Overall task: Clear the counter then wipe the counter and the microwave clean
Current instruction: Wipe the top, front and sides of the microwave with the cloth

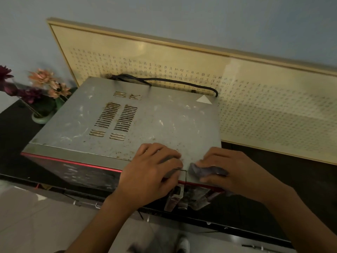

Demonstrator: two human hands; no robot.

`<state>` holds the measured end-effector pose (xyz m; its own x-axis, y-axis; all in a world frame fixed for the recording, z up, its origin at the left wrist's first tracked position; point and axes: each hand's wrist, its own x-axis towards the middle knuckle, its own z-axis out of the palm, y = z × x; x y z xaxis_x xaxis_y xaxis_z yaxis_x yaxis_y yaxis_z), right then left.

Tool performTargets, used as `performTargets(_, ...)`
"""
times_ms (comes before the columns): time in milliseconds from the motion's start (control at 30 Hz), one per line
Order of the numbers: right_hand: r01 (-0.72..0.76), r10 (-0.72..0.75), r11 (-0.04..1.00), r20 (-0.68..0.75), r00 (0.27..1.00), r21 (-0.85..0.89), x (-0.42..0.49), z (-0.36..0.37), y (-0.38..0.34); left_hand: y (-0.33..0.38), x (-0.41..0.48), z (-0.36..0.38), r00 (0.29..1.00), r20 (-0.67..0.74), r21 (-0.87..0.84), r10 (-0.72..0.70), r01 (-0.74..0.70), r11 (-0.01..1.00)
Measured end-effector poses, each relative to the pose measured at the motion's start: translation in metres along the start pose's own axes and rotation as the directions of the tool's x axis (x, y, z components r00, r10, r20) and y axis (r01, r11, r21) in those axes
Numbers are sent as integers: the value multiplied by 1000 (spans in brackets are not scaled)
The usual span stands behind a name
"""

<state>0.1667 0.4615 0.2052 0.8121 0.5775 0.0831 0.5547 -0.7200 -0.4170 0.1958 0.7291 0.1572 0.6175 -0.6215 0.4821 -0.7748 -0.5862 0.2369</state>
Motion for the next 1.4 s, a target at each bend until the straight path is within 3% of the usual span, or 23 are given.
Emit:
performTargets(100,-107,110,993,-91,990,46,-6,-11,15,0,0,0,1000,4,-8,-3,3,1000)
performTargets(233,-333,337,941,-235,912,57,38,-15,40,1,1,-1,1000,4,-22,-20,20,1000)
performTargets(333,-384,372,922,-355,858,39,72,-13,47,1,2,-1,1000,2,-29,-23,23,999)
performTargets(400,-364,360,930,-319,877,51,72,-11,36,1,2,-1,1000,3,-30,-21,21,999)
performTargets(500,-198,203,979,-173,964,45,46,-8,15,1,1,-1,1000,-9,-33,-22,21,999)
performTargets(567,-156,160,987,-140,977,36,35,-9,23,1,2,-1,1000,-17,-31,-16,16,999)
performTargets(767,-429,380,902,-401,834,-37,87,-14,62,2,2,-2,1000,-16,-44,-12,11,999)
performTargets(933,-196,190,981,-195,962,-8,71,-4,20,1,2,-2,1000,-11,-42,-9,9,999)
performTargets(1033,-119,118,993,-97,988,-4,50,-9,21,1,2,-2,1000,-3,-42,-13,13,999)
performTargets(1133,-185,171,980,-175,970,-70,60,-15,43,1,2,-2,1000,-7,-44,-18,17,999)
performTargets(1233,-382,349,924,-345,871,-29,97,-20,62,1,2,-2,1000,-7,-40,-20,19,999)
performTargets(1300,-410,384,912,-399,833,21,115,-20,62,2,2,-3,1000,-6,-41,-21,21,999)
performTargets(1400,-298,273,954,-301,914,-38,110,-12,39,2,2,-4,1000,-1,-41,-13,13,999)
